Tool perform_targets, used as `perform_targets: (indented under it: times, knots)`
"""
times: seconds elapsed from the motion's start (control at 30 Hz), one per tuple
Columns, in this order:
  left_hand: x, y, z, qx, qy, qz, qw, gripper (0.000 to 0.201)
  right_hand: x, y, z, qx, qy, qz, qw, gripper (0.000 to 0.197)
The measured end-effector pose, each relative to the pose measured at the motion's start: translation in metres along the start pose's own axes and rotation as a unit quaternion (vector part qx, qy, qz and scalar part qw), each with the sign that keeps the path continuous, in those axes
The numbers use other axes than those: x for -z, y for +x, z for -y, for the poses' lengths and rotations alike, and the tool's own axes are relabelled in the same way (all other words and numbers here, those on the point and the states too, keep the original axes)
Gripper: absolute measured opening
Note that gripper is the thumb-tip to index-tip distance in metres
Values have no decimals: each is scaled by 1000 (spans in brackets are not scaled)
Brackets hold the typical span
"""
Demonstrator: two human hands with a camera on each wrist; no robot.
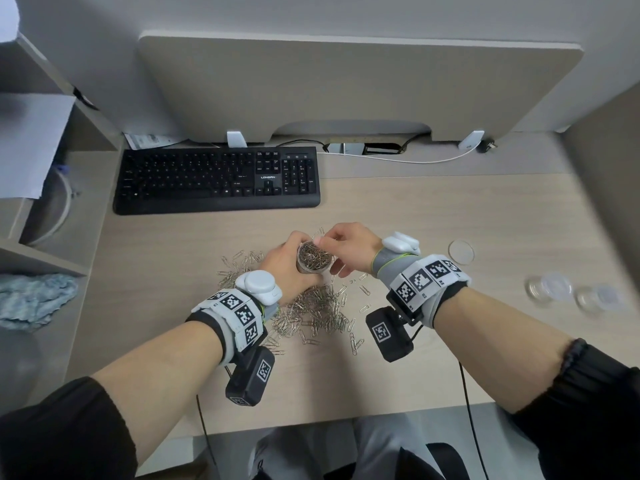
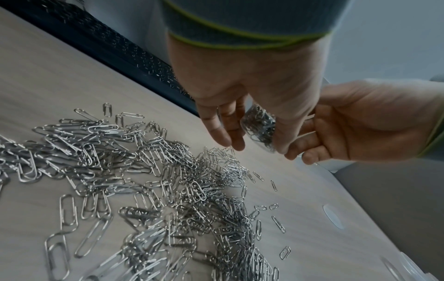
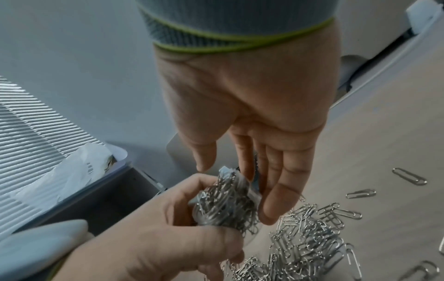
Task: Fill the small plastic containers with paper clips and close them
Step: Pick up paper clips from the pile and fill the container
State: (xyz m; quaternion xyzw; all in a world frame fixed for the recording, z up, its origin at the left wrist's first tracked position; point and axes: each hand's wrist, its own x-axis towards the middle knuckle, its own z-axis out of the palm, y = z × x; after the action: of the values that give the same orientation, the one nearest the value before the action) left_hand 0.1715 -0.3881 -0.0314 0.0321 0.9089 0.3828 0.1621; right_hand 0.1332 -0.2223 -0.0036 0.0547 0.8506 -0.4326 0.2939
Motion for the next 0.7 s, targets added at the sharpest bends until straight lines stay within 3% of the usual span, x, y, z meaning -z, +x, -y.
perform_targets:
  times: [0.2, 0.37, 0.57, 0.7]
  knots:
    - [1, 7, -7, -6, -1, 15, 1000, 69, 4, 2, -5, -6, 6, -4, 1000, 21]
    - [0, 11, -14, -9, 3, 26, 1000, 61, 8, 3, -7, -10, 0, 15, 1000, 55]
    - [-5, 15, -24, -16, -7, 42, 999, 60, 15, 0, -18, 2, 3, 12, 1000, 48]
    - [-12, 20, -35, -29, -13, 48, 998, 58, 29, -4, -30, -1, 61, 7, 998, 40]
